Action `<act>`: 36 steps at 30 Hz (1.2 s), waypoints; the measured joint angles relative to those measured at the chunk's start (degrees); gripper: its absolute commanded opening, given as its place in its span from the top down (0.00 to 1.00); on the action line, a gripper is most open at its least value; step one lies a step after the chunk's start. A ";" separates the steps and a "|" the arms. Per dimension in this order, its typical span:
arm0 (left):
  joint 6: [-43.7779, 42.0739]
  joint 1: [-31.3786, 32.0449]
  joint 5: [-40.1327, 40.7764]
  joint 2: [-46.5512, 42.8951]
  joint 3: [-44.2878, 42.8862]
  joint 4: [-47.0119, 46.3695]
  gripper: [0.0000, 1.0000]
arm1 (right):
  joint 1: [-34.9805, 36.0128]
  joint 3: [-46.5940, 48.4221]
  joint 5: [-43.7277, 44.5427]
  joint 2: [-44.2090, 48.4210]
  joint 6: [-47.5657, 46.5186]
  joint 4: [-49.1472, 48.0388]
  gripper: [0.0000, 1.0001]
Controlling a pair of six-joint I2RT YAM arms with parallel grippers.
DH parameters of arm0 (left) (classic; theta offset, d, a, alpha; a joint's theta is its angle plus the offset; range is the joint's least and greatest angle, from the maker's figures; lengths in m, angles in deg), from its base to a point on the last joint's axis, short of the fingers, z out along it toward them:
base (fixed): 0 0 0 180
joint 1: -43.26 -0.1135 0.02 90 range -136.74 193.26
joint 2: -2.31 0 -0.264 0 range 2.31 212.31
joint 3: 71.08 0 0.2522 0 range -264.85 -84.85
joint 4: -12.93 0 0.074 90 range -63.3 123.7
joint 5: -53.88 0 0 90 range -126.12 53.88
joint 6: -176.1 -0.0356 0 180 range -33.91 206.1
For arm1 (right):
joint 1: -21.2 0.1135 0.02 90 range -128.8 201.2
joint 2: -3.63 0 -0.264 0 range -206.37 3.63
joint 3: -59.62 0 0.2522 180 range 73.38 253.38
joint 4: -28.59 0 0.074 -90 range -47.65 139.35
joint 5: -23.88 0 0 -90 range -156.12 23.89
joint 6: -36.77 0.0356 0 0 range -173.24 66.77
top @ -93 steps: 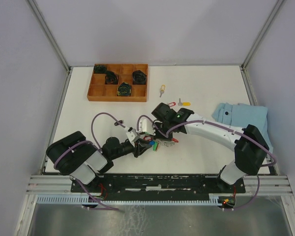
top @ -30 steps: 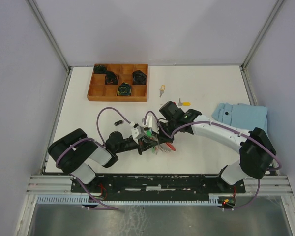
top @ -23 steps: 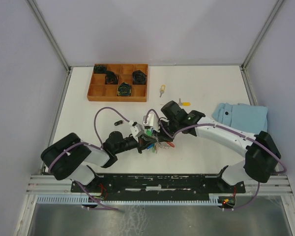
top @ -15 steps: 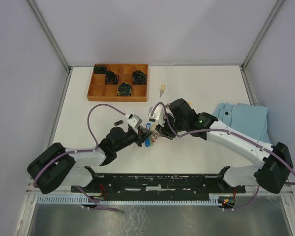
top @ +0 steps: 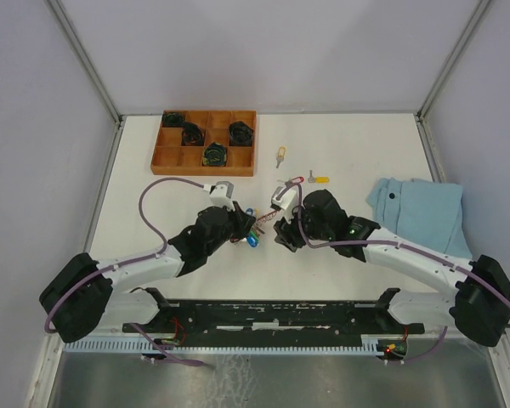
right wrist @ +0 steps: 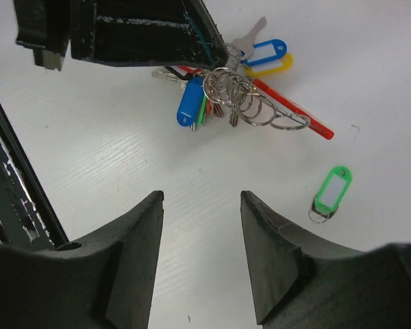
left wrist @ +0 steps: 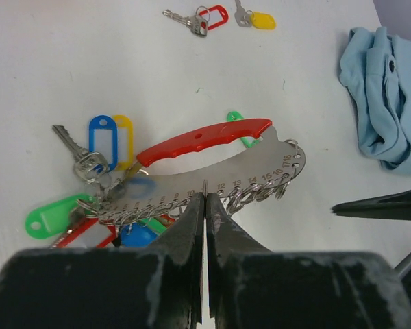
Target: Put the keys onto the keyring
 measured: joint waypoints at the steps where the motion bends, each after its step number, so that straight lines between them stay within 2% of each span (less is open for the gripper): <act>1: 1.18 0.66 1.11 0.42 -1.31 1.75 0.97 | 0.00 -1.22 0.31 -0.33 0.94 -1.68 0.43; 6: 4.13 4.46 5.22 5.42 -8.04 8.81 0.97 | 0.00 -5.25 4.20 -1.88 3.98 -7.72 0.42; 12: 6.78 6.36 5.60 14.10 -9.49 11.47 0.94 | 0.00 -9.05 8.48 -2.97 9.49 -11.93 0.44; 19: 8.35 9.62 4.92 22.53 -13.35 12.33 0.80 | 0.00 -11.74 10.75 -3.10 16.31 -12.35 0.46; 20: 8.44 9.84 4.79 22.91 -13.79 12.28 0.76 | 0.00 -11.74 10.91 -3.13 16.96 -12.15 0.46; 22: 8.52 10.03 4.37 22.93 -14.03 12.26 0.66 | 0.00 -11.74 11.65 -3.08 18.69 -11.58 0.47; 24: 8.61 10.03 4.31 22.71 -14.03 12.46 0.62 | 0.02 -11.65 12.33 -3.08 20.39 -10.40 0.48; 30: 8.61 8.33 3.52 17.90 -14.01 14.82 0.60 | 0.26 -8.04 13.79 -5.81 24.59 -6.91 0.51; 36: 6.75 -0.26 0.20 11.80 -13.55 15.78 0.60 | 1.18 -1.46 14.80 -11.47 28.20 -4.96 0.55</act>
